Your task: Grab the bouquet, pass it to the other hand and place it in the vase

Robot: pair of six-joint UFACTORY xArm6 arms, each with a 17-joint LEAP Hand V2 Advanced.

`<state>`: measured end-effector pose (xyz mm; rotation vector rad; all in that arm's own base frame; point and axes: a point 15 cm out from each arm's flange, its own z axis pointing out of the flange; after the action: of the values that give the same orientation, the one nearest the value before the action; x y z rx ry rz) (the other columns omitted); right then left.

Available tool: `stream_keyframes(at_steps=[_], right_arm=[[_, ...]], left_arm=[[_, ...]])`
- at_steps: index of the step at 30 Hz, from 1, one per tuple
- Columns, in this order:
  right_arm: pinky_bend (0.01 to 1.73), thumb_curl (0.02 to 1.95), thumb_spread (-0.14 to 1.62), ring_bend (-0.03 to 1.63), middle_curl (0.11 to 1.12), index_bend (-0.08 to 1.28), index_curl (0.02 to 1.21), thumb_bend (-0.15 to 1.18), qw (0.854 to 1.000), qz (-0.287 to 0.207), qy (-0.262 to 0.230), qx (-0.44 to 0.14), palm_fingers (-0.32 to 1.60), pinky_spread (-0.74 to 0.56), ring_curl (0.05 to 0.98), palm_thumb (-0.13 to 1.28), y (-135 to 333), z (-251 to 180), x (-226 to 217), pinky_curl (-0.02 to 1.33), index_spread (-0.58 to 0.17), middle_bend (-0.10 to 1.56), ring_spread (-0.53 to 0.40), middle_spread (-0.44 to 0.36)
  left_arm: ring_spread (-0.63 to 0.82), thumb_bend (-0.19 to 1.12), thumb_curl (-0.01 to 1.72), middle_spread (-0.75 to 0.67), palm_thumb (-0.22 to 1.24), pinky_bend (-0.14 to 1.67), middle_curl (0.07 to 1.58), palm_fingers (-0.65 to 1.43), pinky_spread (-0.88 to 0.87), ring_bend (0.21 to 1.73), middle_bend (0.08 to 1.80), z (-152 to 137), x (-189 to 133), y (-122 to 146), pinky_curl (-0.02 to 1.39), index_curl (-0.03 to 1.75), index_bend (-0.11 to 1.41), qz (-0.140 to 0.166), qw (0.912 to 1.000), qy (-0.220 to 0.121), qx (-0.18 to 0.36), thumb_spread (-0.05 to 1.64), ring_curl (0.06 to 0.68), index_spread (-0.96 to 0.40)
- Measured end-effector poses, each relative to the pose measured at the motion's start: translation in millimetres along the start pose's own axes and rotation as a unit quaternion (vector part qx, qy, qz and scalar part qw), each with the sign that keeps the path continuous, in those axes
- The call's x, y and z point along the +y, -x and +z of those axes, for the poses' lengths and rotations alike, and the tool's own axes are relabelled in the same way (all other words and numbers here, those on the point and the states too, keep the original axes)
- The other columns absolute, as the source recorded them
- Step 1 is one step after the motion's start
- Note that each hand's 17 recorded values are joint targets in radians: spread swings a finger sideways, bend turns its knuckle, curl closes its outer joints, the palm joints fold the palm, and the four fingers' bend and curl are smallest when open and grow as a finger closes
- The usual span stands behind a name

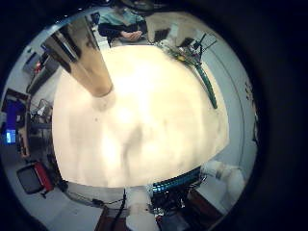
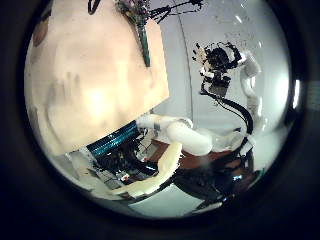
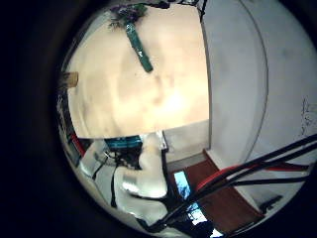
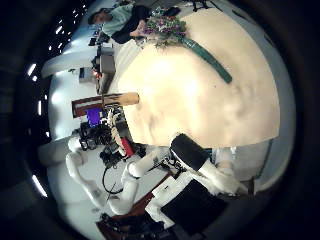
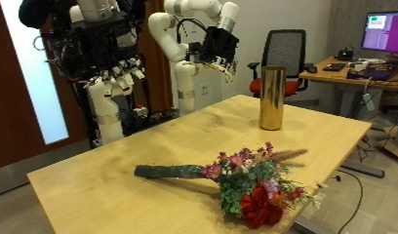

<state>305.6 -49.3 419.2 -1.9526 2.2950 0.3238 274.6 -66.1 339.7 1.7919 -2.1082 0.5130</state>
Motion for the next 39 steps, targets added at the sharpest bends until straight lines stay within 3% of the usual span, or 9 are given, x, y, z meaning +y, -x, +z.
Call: stream_keyframes(at_steps=[8,18,24,30,33,36,39], right_arm=[[0.48,0.34,1.13,0.54,0.33,0.15,0.25,-0.02,1.000,-0.008,0.009,0.002,0.19,0.35,0.213,0.51,6.1,13.3,-0.1,0.29,-0.211,0.24,0.202,0.108],[0.49,0.32,1.17,0.59,0.34,0.15,0.25,-0.02,1.000,-0.006,0.018,-0.005,0.24,0.34,0.215,0.48,5.2,34.9,-10.6,0.28,-0.213,0.27,0.178,0.085],[0.49,0.31,1.17,0.61,0.34,0.15,0.25,-0.02,0.999,0.024,0.030,-0.006,0.25,0.33,0.213,0.46,0.4,38.5,-28.1,0.27,-0.208,0.28,0.160,0.084],[0.51,0.31,1.17,0.64,0.34,0.14,0.25,-0.02,0.997,0.061,0.056,-0.013,0.24,0.31,0.214,0.45,-5.2,64.7,-58.5,0.27,-0.182,0.29,0.136,0.103],[0.55,0.30,1.17,0.68,0.34,0.13,0.23,-0.02,0.996,0.081,0.040,-0.017,0.20,0.31,0.220,0.45,-6.4,73.1,-75.1,0.28,-0.151,0.29,0.134,0.170],[0.58,0.30,1.17,0.70,0.34,0.11,0.22,-0.02,0.996,0.092,-0.006,-0.015,0.18,0.32,0.222,0.45,-9.7,78.2,-107.3,0.28,-0.148,0.31,0.146,0.191],[0.60,0.30,1.17,0.71,0.34,0.13,0.22,-0.02,0.994,0.103,-0.009,-0.020,0.17,0.32,0.222,0.45,-13.4,117.9,-124.6,0.28,-0.140,0.32,0.156,0.201]], left_arm=[[0.58,-0.04,0.33,0.48,0.24,0.20,0.32,0.04,0.55,0.48,0.20,-5.5,-5.9,-0.1,0.32,0.29,0.16,-0.006,0.9999,-0.009,-0.011,0.79,0.211,0.29],[0.57,-0.04,0.33,0.48,0.20,0.21,0.31,0.04,0.54,0.47,0.20,-0.6,6.4,-5.4,0.32,0.29,0.16,0.024,0.9987,0.029,-0.035,0.75,0.212,0.29],[0.57,-0.04,0.33,0.48,0.18,0.21,0.32,0.04,0.54,0.46,0.20,-3.7,11.6,-21.6,0.32,0.29,0.16,0.053,0.9966,0.044,-0.044,0.73,0.211,0.29],[0.57,-0.04,0.33,0.47,0.16,0.20,0.32,0.05,0.54,0.45,0.20,-11.4,20.5,-23.4,0.32,0.29,0.16,0.054,0.9974,0.036,-0.031,0.72,0.209,0.28],[0.57,-0.04,0.33,0.46,0.16,0.20,0.32,0.05,0.54,0.45,0.21,-15.3,23.4,-17.0,0.32,0.29,0.16,0.050,0.9974,0.033,-0.040,0.72,0.210,0.29],[0.57,-0.04,0.34,0.46,0.15,0.20,0.32,0.05,0.54,0.44,0.21,-15.2,23.7,-18.6,0.32,0.29,0.16,0.054,0.9972,0.035,-0.039,0.72,0.209,0.28],[0.57,-0.04,0.34,0.46,0.15,0.20,0.32,0.05,0.53,0.44,0.21,-14.5,23.0,-19.6,0.32,0.29,0.16,0.054,0.9971,0.035,-0.041,0.71,0.209,0.28]])
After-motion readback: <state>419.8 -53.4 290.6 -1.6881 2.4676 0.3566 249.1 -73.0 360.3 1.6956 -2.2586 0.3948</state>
